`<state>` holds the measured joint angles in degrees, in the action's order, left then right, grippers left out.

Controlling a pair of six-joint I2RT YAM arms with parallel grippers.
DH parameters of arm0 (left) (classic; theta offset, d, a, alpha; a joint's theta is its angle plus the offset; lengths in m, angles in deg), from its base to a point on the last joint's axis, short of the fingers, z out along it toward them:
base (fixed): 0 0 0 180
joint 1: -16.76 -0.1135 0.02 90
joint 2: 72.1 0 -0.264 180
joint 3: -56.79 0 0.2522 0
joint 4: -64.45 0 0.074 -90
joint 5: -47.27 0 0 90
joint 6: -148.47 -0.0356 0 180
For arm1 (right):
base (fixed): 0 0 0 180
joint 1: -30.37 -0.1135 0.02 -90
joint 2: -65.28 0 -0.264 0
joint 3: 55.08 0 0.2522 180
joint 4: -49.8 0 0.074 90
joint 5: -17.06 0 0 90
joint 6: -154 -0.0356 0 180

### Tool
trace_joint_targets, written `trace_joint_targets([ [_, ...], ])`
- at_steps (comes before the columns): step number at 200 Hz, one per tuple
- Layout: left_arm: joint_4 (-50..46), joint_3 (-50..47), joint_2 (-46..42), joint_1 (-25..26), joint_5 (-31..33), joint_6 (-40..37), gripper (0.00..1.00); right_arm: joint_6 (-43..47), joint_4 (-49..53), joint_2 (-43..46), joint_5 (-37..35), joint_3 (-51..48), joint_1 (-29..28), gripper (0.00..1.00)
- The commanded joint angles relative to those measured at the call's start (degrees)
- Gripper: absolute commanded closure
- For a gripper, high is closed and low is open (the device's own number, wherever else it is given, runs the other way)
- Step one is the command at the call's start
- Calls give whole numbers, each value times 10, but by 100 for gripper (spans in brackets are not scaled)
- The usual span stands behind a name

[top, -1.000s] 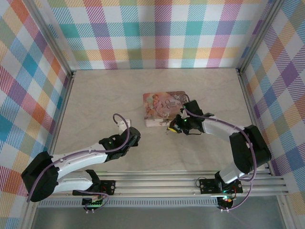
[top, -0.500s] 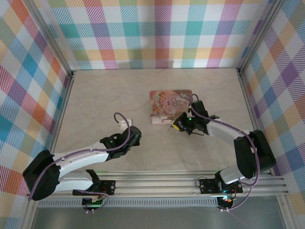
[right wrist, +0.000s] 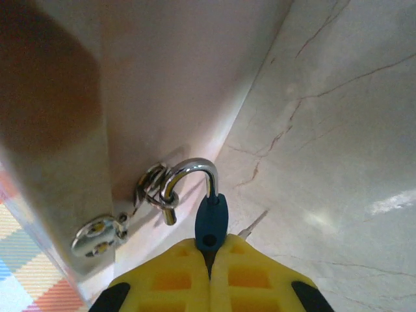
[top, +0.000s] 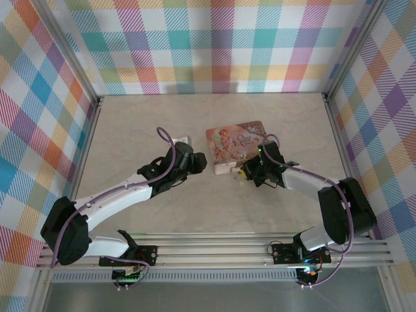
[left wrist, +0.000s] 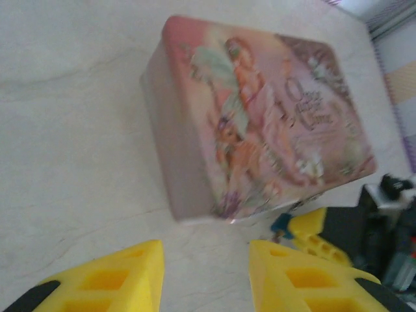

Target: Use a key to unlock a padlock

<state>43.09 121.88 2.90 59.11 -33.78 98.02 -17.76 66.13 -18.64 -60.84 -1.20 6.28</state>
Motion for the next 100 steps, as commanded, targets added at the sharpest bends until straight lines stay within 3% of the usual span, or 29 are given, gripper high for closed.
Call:
trace_joint_targets([
  [1, 8, 24, 14, -39, -77, 17, 61, -53, -20, 14, -45, -2, -6, 100],
  [46, -37, 74, 35, -130, -191, -13, 62, -72, 19, 8, -78, 40, -25, 100],
  [100, -117, 61, -28, -160, -231, -65, 61, -78, 47, 10, -124, 58, -31, 100],
])
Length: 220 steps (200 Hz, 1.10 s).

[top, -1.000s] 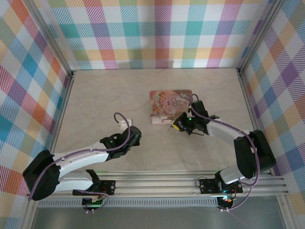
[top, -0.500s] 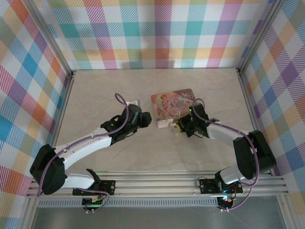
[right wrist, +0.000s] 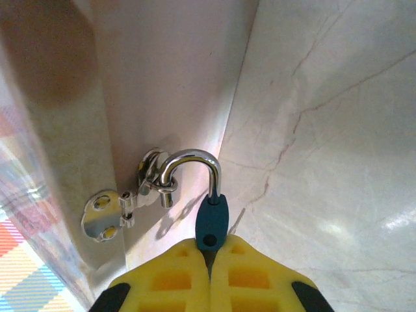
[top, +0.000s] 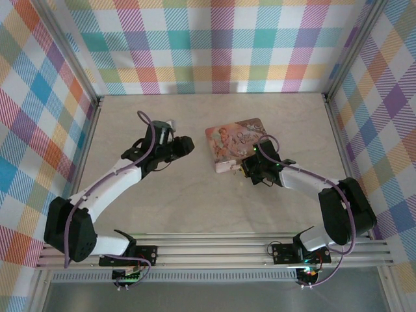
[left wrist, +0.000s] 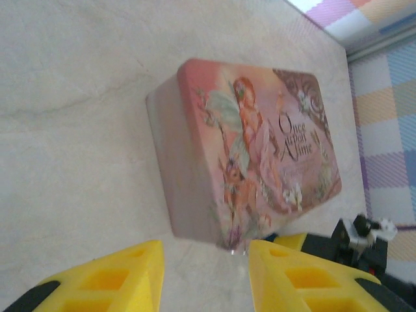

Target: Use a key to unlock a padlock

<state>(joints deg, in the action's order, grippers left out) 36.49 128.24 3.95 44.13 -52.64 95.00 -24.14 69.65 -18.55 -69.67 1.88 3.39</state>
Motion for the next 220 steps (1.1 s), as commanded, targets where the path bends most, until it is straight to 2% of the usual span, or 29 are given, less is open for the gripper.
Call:
trace_joint_targets([
  [1, -52, -4, -40, -11, -43, -35, 61, -12, 12, 10, -37, 28, -2, 100],
  [35, -54, -37, -72, -28, -55, -35, 61, 39, 26, -15, -40, 61, -1, 100],
  [66, -60, -38, -69, -41, -62, -47, 60, 38, -46, -51, -24, 62, 0, 100],
  [128, -72, -13, -54, -49, -60, -56, 60, 37, -27, -46, -33, 65, 23, 100],
  [167, -82, -22, -68, -49, -42, -47, 60, 73, -59, -42, 24, 58, 68, 100],
  [220, -107, -34, -106, -49, -10, -35, 57, 117, 0, -19, 68, 71, 99, 100],
])
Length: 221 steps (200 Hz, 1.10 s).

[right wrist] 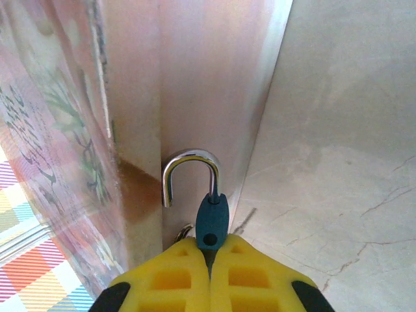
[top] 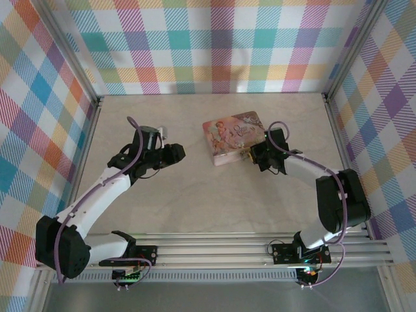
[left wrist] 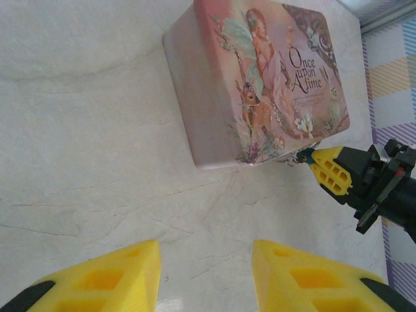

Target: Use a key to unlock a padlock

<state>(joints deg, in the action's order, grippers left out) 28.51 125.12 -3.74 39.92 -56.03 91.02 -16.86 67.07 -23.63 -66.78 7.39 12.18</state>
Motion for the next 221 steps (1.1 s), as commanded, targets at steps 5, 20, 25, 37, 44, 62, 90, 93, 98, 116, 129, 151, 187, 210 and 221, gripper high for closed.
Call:
trace_joint_targets([
  [5, -32, -2, -33, -7, 28, 2, 57, 56, 41, 35, 47, 19, 15, 100],
  [20, -47, -1, -44, -7, 35, -8, 54, 105, 94, 45, 74, 34, 27, 100],
  [25, -52, -2, -47, -7, 37, -11, 53, 130, 112, 48, 86, 41, 32, 100],
  [37, -66, -3, -51, -7, 40, -13, 50, 197, 172, 50, 111, 63, 41, 100],
  [44, -72, -4, -51, -7, 38, -15, 49, 240, 211, 48, 124, 77, 46, 100],
  [62, -75, -11, -49, -7, 20, -12, 47, 347, 306, 39, 143, 99, 55, 100],
  [90, -53, -29, -47, -7, 1, 6, 47, 458, 387, 39, 164, 89, 62, 100],
  [93, -50, -30, -47, -6, 0, 8, 47, 468, 395, 39, 165, 88, 62, 100],
  [98, -46, -32, -44, -6, -1, 13, 47, 485, 410, 38, 164, 86, 62, 100],
  [116, -28, -34, -31, -2, -8, 25, 47, 538, 462, 31, 134, 87, 62, 100],
  [129, -22, -28, -13, 4, -11, 29, 47, 577, 492, 24, 99, 90, 62, 100],
  [151, -19, -4, 21, 19, -15, 24, 47, 638, 543, -5, 2, 109, 62, 100],
  [187, -21, 39, 70, 47, -17, 13, 47, 685, 554, -37, -97, 142, 84, 100],
  [210, -27, 58, 91, 64, -17, 8, 47, 736, 553, -63, -148, 165, 95, 100],
  [221, -29, 64, 98, 71, -17, 8, 46, 761, 553, -78, -172, 172, 105, 100],
])
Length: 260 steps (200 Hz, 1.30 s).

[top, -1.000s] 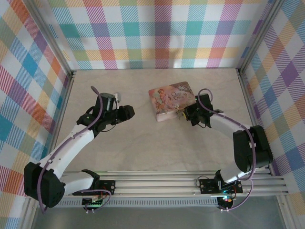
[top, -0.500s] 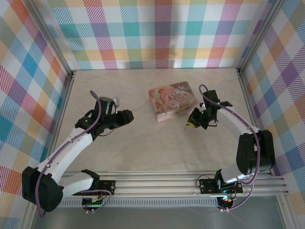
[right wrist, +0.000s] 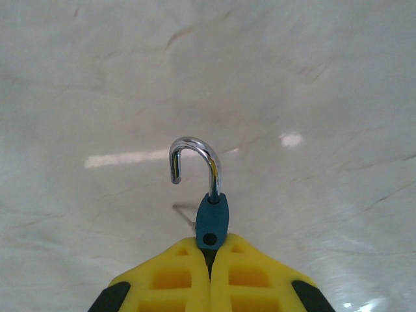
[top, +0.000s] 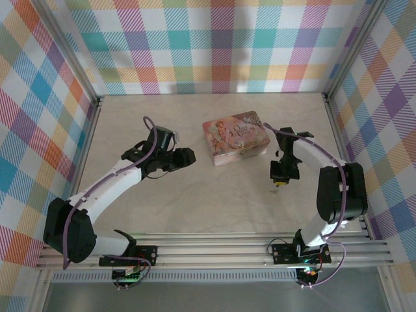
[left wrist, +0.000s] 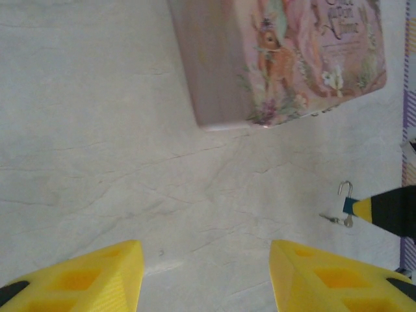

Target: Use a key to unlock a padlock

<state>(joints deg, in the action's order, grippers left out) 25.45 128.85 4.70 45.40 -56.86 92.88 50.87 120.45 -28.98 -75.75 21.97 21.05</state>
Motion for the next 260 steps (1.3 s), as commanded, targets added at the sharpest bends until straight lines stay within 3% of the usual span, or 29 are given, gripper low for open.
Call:
trace_joint_targets([
  [1, 2, 27, 14, 16, -9, -10, 46, 86, 19, -26, -84, 27, 17, 100],
  [42, -17, 43, 31, 37, -8, -16, 47, 131, -10, -66, -105, 31, 78, 100],
  [79, -35, 60, 40, 53, -2, -24, 46, 133, -11, -121, -111, 53, 85, 100],
  [124, -56, 68, 32, 62, 16, -45, 45, 129, -11, -121, -120, 55, 85, 62],
  [142, -63, 67, 25, 62, 25, -55, 37, 127, -12, -103, -115, 51, 85, 47],
  [168, -76, 76, 15, 62, 46, -79, 20, 118, -12, -62, -103, 43, 85, 37],
  [188, -94, 95, 10, 62, 78, -110, 1, 110, -19, -20, -93, 34, 85, 32],
  [211, -117, 119, 1, 61, 138, -147, 0, 105, -41, 38, -71, 25, 85, 25],
  [233, -120, 128, -26, 55, 226, -166, 0, 100, -77, 99, -4, 18, 85, 18],
  [260, -79, 109, -83, 40, 315, -214, 0, 87, -151, 166, 40, 0, 86, 1],
])
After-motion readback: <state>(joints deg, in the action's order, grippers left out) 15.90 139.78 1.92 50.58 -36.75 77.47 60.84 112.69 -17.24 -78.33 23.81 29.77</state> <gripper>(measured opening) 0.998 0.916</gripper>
